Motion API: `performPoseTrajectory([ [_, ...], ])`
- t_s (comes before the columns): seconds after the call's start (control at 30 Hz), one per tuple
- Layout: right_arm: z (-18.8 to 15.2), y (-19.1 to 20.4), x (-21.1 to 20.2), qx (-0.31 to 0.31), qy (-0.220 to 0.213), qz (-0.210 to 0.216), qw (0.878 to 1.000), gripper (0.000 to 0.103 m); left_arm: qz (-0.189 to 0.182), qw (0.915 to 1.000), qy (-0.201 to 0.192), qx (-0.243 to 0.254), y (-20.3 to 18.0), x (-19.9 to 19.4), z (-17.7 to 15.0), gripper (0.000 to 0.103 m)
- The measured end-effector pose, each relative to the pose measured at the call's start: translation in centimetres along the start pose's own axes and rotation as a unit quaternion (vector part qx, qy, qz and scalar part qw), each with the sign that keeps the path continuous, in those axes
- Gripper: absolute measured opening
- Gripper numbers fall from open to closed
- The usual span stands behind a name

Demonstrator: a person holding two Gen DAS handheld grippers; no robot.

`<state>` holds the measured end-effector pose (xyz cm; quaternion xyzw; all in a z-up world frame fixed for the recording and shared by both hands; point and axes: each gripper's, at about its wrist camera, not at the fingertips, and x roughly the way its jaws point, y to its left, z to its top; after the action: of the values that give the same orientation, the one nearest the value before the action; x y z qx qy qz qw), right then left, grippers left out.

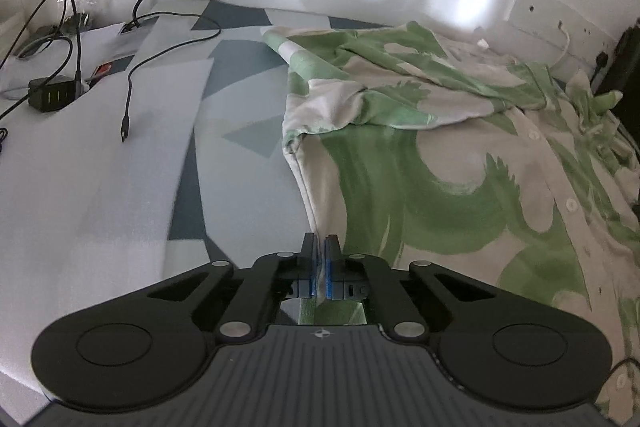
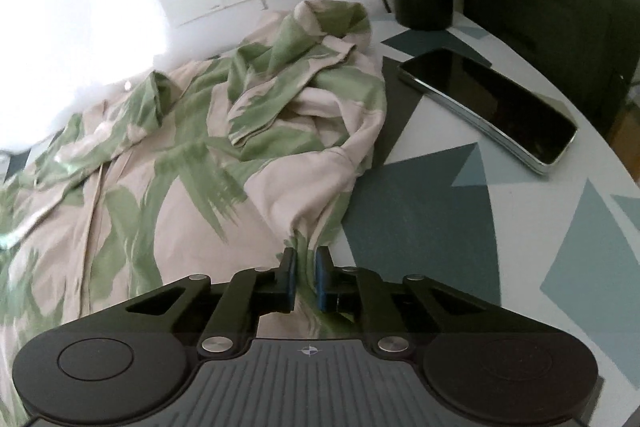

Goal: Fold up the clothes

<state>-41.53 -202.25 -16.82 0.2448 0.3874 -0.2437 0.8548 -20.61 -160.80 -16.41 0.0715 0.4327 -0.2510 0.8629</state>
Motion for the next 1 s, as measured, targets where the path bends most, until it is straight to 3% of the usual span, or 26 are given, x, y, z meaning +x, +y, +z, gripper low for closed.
performPoseTrajectory([
  [0.2,-0.4,-1.3,-0.6,-0.01,0.007,0.029,0.999,0.008,0.03,0.9985,0.008,0.044,-2.0,-1.3,-1.6,0.004],
  [0.43,-1.4,-1.8,-1.0,-0.015,0.011,0.03,0.999,0.008,0.049,0.9986,0.008,0.02,-2.6,-3.6,-4.2,0.004],
  [0.57,-3.4,-1.8,-2.3,-0.005,0.003,0.014,1.0,0.008,0.042,0.9991,0.005,0.001,-2.3,-5.0,-5.8,0.004],
  [0.93,-8.4,-1.5,-6.0,0.011,-0.018,-0.035,0.999,0.008,0.001,0.9995,-0.006,0.03,-1.4,-7.8,-9.6,0.004],
  [1.0,-8.8,-1.4,-6.6,0.034,-0.027,-0.043,0.998,0.014,0.005,0.9995,-0.004,0.03,-1.4,-7.8,-9.4,0.005],
])
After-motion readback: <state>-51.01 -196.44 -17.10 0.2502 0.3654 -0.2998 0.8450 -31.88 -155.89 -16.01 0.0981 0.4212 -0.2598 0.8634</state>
